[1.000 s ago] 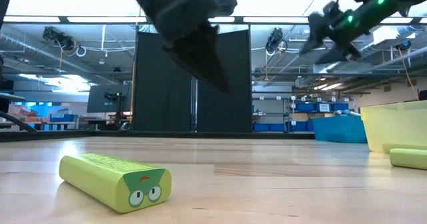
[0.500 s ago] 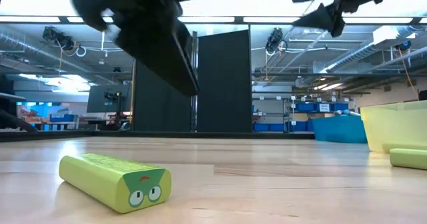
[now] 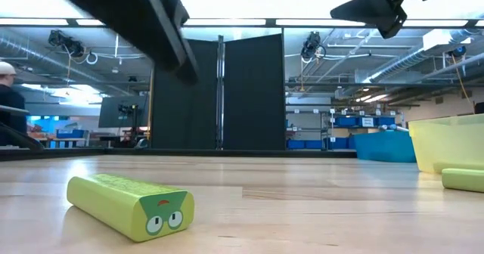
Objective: Sort blocks
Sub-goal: Put the green block into the yellow bin
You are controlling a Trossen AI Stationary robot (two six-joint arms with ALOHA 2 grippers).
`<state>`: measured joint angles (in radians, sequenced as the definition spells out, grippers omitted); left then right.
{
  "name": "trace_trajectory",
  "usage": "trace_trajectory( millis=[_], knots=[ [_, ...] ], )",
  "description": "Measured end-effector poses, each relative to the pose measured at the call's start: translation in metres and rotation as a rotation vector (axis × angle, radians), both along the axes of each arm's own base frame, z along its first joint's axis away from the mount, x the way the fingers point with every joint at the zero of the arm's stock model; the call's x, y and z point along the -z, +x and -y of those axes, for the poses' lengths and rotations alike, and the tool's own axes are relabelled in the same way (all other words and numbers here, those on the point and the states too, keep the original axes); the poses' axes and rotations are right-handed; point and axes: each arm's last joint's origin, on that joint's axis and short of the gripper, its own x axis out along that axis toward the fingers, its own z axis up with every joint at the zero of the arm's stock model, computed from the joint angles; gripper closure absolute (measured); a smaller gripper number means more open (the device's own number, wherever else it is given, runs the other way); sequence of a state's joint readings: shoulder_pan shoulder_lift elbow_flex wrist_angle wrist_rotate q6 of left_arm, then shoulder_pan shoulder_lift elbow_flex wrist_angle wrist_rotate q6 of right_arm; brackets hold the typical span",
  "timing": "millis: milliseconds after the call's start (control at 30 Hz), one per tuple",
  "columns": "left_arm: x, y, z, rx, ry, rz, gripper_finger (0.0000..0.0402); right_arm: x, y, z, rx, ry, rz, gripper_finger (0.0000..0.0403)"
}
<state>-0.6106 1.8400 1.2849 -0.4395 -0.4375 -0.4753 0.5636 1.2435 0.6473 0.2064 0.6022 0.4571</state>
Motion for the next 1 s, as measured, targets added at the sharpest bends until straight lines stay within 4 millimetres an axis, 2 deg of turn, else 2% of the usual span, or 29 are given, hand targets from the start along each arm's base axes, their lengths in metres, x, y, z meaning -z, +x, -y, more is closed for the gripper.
trace_trajectory(
  millis=[133,267,433,533,633,767,1000],
  knots=[
    [-0.009,0.002,0.009,-0.032,0.006,0.106,0.0144,0.008,0.022,-0.033,-0.044,-0.020,-0.091,0.0116],
    [-0.017,0.007,0.013,-0.072,-0.003,0.214,0.0145,0.014,0.036,-0.061,-0.016,-0.035,-0.330,0.0116],
    [-0.021,0.010,0.014,-0.095,-0.011,0.270,0.0145,0.018,0.042,-0.083,0.043,-0.045,-0.658,0.0113],
    [-0.021,0.009,0.016,-0.090,-0.011,0.270,0.0145,0.024,0.044,-0.093,0.036,-0.039,-0.768,0.0109],
    [-0.021,0.008,0.017,-0.086,-0.009,0.270,0.0145,0.037,0.042,-0.096,0.056,-0.016,-0.860,0.0107],
    [-0.021,0.008,0.018,-0.080,-0.007,0.275,0.0145,0.047,0.033,-0.088,0.198,-0.023,-0.963,0.0107],
    [-0.022,0.006,0.020,-0.080,0.027,0.288,0.0145,0.062,0.031,-0.080,0.247,0.055,-0.989,0.0106]
  ],
)
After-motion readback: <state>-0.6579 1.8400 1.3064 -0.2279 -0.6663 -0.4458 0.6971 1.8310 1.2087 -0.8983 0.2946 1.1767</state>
